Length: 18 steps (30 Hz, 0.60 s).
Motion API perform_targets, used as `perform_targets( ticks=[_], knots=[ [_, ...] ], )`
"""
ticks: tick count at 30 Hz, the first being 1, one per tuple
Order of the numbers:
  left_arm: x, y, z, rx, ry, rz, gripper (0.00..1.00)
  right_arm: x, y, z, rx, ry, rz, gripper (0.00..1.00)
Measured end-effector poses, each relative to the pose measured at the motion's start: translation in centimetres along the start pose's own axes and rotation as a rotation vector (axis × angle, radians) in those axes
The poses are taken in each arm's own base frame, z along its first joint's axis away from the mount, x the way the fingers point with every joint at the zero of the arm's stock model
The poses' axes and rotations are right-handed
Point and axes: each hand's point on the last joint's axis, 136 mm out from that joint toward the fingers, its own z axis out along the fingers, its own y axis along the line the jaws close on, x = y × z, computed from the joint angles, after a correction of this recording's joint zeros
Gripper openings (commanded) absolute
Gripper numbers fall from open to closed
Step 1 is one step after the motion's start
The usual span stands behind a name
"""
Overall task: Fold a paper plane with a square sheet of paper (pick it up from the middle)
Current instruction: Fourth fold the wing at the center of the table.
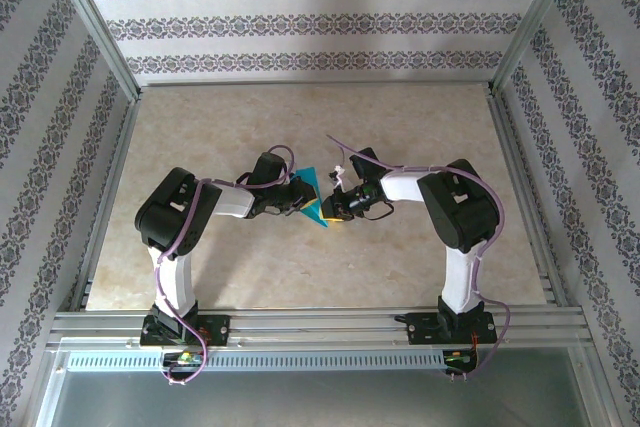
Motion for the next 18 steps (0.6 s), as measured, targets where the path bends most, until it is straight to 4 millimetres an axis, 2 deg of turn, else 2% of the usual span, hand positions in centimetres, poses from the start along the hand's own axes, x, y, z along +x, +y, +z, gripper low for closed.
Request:
perform_targets(
  ticks=[6,8,12,18],
  knots=[
    [0.0,-0.1,0.1,0.003,0.003,0.000,0.13,0.9,-0.2,-1.7,0.034,-0.044,0.042,0.28],
    [0.0,-0.1,0.1,0.003,0.004,0.000,0.13,1.1,-0.3,-2.8,0.048,-0.068,0.063,0.28],
    [0.0,-0.1,0.1,0.004,0.004,0.000,0.13,0.2,0.9,-4.1,0.036,-0.117,0.039,0.22],
    [0.0,-0.1,0.1,0.003,0.004,-0.003,0.13,0.4,1.9,-2.9,0.020,-0.091,0.025,0.14]
  ],
)
